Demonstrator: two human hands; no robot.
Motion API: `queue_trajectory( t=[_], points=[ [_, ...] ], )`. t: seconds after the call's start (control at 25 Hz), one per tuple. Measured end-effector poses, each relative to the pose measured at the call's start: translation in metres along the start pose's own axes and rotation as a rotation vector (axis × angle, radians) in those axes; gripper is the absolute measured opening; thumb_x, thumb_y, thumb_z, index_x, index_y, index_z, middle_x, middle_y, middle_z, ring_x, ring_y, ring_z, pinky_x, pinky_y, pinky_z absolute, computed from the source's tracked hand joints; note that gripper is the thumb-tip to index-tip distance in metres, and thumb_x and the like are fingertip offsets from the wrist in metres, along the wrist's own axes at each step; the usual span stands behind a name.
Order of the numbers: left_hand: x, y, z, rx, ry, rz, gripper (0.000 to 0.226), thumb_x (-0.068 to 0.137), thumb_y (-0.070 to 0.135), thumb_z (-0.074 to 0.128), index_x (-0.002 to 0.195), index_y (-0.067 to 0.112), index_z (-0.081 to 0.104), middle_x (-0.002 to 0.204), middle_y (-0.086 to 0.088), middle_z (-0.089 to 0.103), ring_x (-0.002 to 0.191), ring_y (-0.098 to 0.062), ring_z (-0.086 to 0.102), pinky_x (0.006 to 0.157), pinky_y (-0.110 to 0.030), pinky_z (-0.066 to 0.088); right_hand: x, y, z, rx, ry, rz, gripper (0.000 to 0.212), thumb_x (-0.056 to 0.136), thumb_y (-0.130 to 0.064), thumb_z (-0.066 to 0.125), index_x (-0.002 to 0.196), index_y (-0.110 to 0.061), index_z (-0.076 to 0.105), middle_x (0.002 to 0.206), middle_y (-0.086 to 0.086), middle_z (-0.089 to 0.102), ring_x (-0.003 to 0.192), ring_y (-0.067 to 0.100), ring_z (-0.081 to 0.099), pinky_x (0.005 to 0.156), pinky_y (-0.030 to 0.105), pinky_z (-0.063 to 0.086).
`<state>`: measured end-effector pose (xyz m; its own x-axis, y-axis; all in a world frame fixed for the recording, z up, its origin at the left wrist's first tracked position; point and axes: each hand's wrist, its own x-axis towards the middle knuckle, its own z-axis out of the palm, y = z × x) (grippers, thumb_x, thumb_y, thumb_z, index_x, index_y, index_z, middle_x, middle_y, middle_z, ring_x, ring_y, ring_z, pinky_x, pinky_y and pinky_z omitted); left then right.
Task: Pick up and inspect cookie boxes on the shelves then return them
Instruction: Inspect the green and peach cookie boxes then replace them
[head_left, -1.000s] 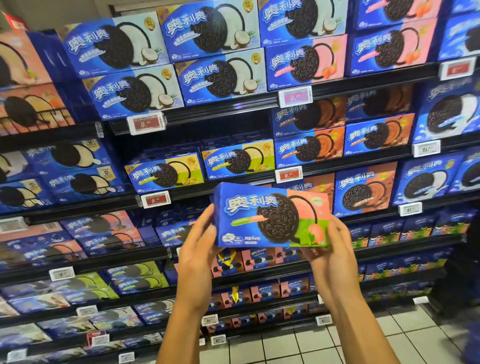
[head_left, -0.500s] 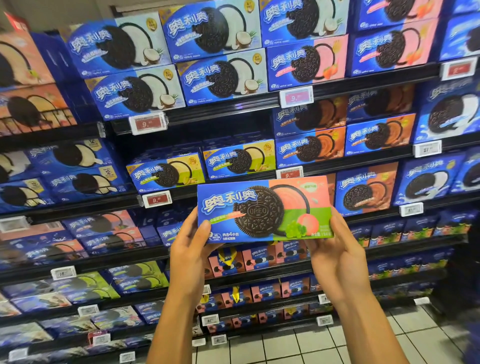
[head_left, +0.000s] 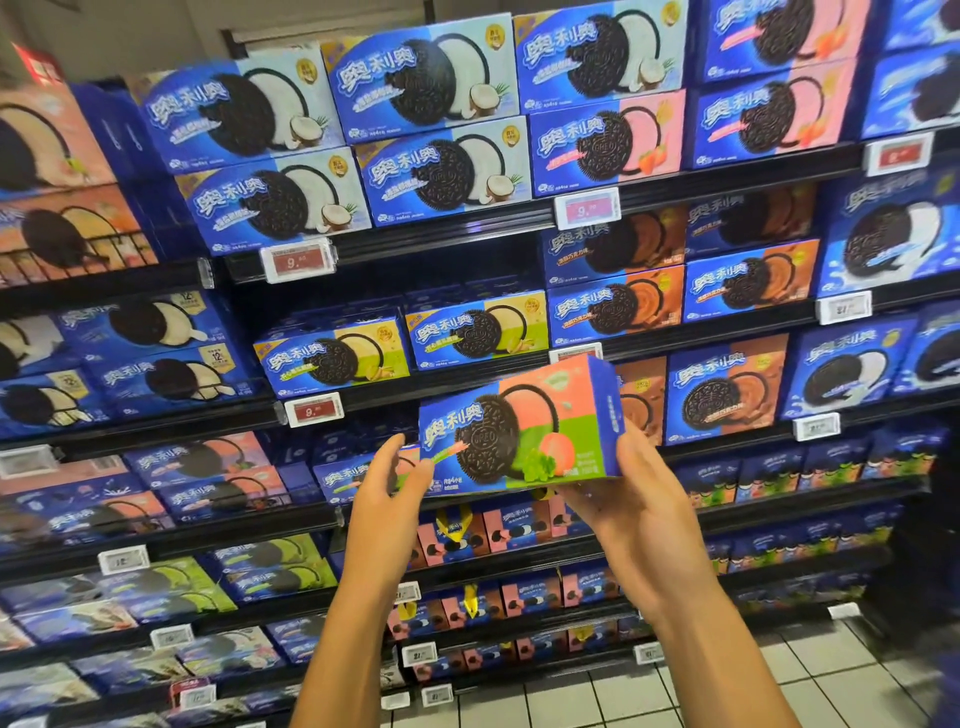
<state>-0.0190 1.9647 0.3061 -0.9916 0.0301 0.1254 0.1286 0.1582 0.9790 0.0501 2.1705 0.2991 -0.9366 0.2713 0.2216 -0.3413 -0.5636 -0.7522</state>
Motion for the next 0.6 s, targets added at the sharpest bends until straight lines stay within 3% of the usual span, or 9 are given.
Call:
queue_trajectory(
  t=[0.08,0.16,0.24,0.32,0.48,0.6],
  points=[
    [-0.012,0.014,0.01,-0.1,-0.133,0.047,0.044,0.085,0.058,0.062,0.126,0.043,0.057,0.136,0.021,0.055,0.123,0.001,0.052,0.098,-0.028,0.04,-0.005,0.005,0.017,-0.22,0.017,-0.079,0.038,0.093,-0.04,0.055,0.129,-0.035,0.063,0.123,0.002,0.071,0.111,0.016,0.067,0.095,0.036,0.056],
    [-0.023,0.027,0.023,-0.224,-0.339,0.113,0.04,0.087,0.061,0.055,0.123,0.045,0.06,0.131,0.022,0.061,0.12,0.007,0.055,0.1,-0.023,0.046,-0.01,0.011,0.032,-0.373,-0.041,-0.148,0.039,0.093,-0.04,0.056,0.132,-0.039,0.059,0.126,-0.01,0.069,0.117,0.009,0.065,0.098,0.027,0.053],
    [-0.03,0.033,0.031,-0.248,-0.418,0.22,0.041,0.094,0.059,0.048,0.129,0.04,0.059,0.13,0.016,0.064,0.121,-0.001,0.058,0.095,-0.02,0.049,-0.013,0.014,0.042,-0.428,-0.109,-0.174,0.042,0.094,-0.037,0.057,0.135,-0.038,0.056,0.131,-0.015,0.066,0.121,0.005,0.061,0.098,0.022,0.051],
    [-0.028,0.032,0.029,-0.321,-0.345,0.199,0.049,0.091,0.054,0.054,0.133,0.029,0.057,0.13,0.003,0.066,0.119,-0.014,0.062,0.096,-0.03,0.051,-0.014,0.014,0.046,-0.443,-0.148,-0.15,0.042,0.094,-0.039,0.055,0.135,-0.035,0.057,0.134,-0.015,0.064,0.124,0.004,0.059,0.101,0.025,0.05],
    [-0.02,0.017,0.021,-0.708,-0.238,-0.041,0.055,0.085,0.044,0.061,0.13,0.011,0.061,0.132,-0.02,0.062,0.112,-0.03,0.062,0.098,-0.046,0.046,-0.013,0.015,0.044,-0.52,-0.203,-0.072,0.043,0.096,-0.05,0.047,0.134,-0.035,0.061,0.135,-0.017,0.063,0.132,0.004,0.051,0.104,0.026,0.047],
    [-0.016,0.006,0.014,-0.914,-0.263,-0.099,0.057,0.088,0.051,0.049,0.13,0.016,0.064,0.136,-0.019,0.059,0.118,-0.034,0.059,0.103,-0.054,0.041,-0.005,0.013,0.031,-0.552,0.011,-0.144,0.035,0.1,-0.044,0.05,0.134,-0.044,0.056,0.138,-0.021,0.058,0.129,-0.005,0.049,0.107,0.025,0.043]
  ],
)
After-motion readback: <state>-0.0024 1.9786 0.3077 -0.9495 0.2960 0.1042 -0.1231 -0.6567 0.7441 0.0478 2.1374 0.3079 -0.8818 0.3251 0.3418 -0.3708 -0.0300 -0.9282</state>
